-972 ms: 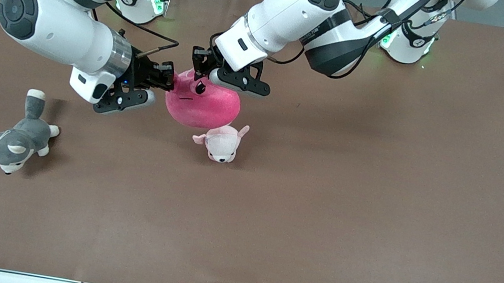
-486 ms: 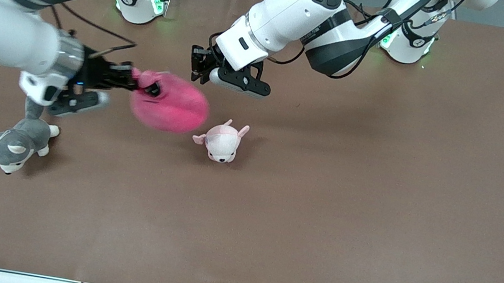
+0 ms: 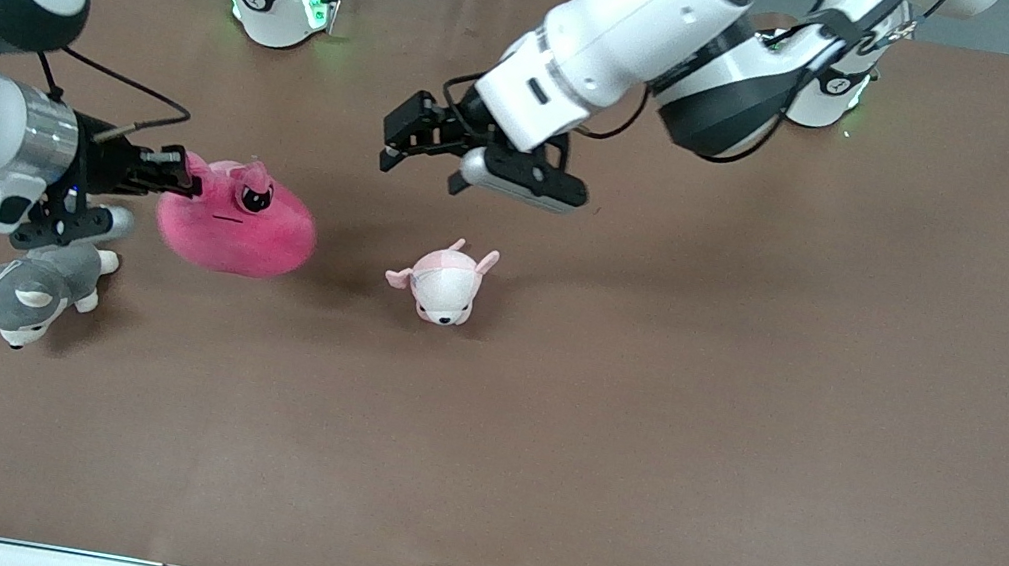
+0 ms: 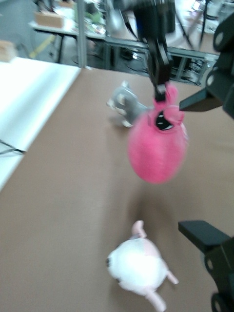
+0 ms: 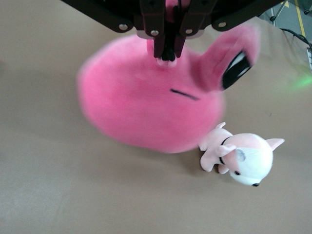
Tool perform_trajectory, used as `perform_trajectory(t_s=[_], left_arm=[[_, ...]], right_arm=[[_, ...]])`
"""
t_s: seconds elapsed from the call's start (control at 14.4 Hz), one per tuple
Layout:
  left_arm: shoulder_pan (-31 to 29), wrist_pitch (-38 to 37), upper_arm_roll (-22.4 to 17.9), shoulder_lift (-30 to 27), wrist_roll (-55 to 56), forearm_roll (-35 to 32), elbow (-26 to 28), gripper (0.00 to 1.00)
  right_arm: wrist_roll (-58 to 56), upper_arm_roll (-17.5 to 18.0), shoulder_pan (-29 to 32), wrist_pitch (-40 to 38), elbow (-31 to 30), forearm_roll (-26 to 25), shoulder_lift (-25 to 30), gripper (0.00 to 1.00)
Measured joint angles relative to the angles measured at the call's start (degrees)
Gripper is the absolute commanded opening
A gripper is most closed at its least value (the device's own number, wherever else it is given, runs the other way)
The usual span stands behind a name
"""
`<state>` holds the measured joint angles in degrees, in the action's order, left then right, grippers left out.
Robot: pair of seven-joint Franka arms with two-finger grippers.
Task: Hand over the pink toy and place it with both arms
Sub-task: 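Carry the plush with the right gripper while the left gripper withdraws, then lower the pink plush onto the table beside the grey cat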
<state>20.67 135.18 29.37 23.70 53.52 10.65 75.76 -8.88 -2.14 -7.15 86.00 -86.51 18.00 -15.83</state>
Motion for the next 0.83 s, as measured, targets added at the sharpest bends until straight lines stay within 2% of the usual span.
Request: perform_trajectory(t_s=[0.21,0.49,0.83], left_arm=[[-6.9,-8.4,-0.2,-5.2,-3.0,0.0,-0.2,1.00],[-18.1,-25.8,-0.5,-11.7,-13.8,-0.1,-0.2,1.00],[-36.1,-41.9,-0.8,-14.5,-33.3,-0.1,0.1,1.00]], right_arm=[[0.0,0.0,0.4,3.0,2.0,-1.8,-5.3,0.00],[-0.5,-0.1,0.5,7.9,4.9,-4.0,-11.1,0.00],[-2.9,-0.1,2.0,12.2,5.3,-4.1,-15.4,0.00]])
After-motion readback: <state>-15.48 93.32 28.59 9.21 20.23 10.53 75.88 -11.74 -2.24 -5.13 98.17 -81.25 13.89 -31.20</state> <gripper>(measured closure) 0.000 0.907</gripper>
